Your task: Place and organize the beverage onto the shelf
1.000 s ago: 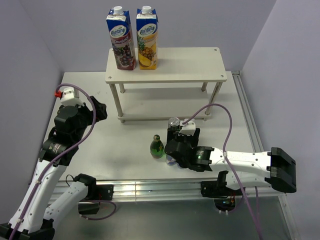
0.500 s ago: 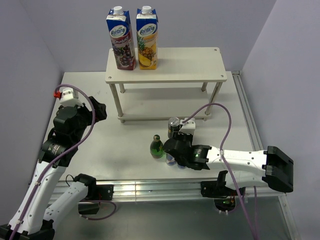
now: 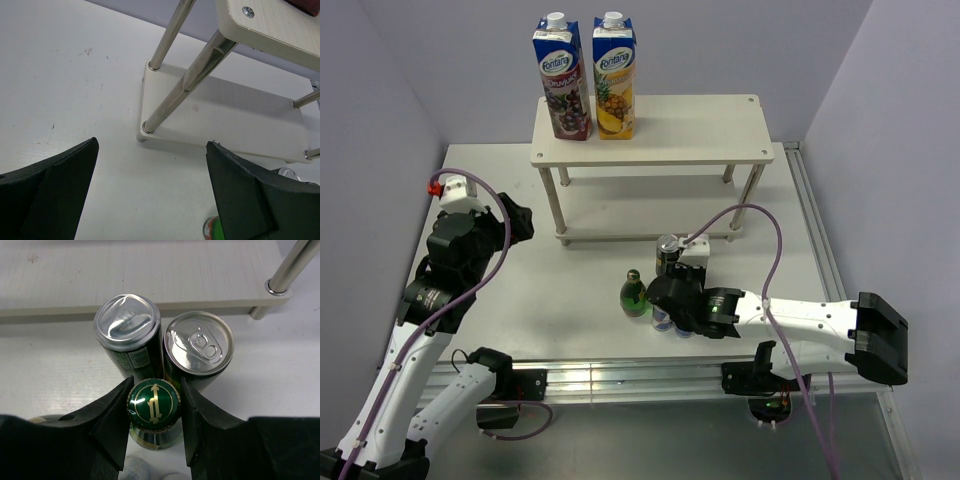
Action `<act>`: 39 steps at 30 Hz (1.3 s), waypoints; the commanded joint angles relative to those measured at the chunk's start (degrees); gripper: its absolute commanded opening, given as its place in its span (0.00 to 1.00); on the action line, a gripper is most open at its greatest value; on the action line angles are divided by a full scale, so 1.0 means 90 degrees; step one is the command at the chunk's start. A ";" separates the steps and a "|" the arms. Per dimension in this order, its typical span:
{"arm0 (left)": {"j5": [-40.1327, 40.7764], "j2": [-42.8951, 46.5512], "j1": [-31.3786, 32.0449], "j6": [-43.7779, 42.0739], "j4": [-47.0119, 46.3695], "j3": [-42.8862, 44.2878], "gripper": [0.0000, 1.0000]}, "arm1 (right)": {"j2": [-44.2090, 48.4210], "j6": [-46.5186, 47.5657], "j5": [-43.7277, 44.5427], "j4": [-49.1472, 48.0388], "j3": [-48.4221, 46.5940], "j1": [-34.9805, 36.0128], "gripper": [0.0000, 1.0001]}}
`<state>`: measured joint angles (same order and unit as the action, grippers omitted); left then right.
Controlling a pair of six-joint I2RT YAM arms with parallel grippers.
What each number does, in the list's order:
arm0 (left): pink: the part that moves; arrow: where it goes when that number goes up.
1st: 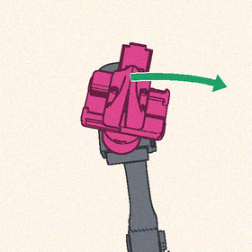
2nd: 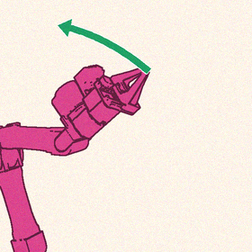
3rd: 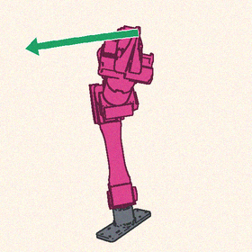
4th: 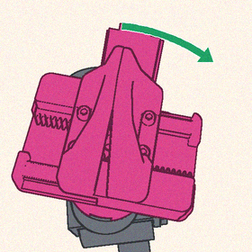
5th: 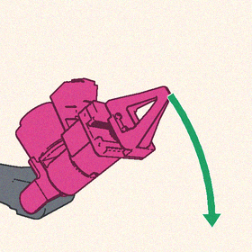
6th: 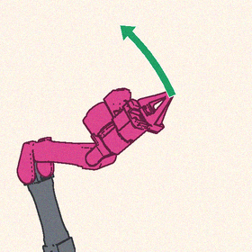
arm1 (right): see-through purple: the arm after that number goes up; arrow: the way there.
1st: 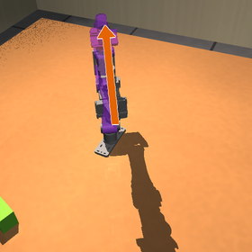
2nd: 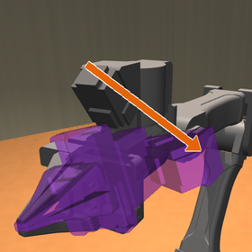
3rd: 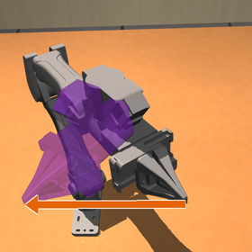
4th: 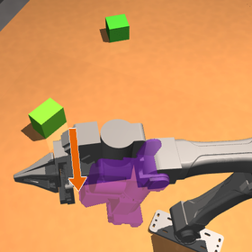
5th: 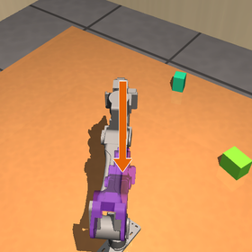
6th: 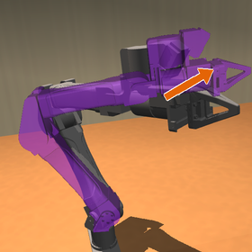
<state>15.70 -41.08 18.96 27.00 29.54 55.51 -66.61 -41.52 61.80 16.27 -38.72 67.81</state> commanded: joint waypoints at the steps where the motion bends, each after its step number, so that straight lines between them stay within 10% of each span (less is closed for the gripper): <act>1: -0.0065 0.0053 -0.0007 -0.0120 -0.0167 -0.0025 0.96 | 0.0379 -0.0182 0.0320 0.0349 -0.0599 0.0199 0.00; 20: -0.0016 0.0111 -0.0007 -0.0120 -0.0167 -0.0025 0.96 | 0.1258 0.1497 0.1180 0.0565 -0.2094 0.0532 0.00; 39: 0.0023 0.0121 -0.0007 -0.0120 -0.0167 -0.0035 0.96 | 0.0790 0.5753 0.0907 -0.1885 -0.4553 0.0045 0.00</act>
<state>15.75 -40.95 18.96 26.63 29.54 55.51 -58.65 1.43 69.93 10.13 -72.84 70.32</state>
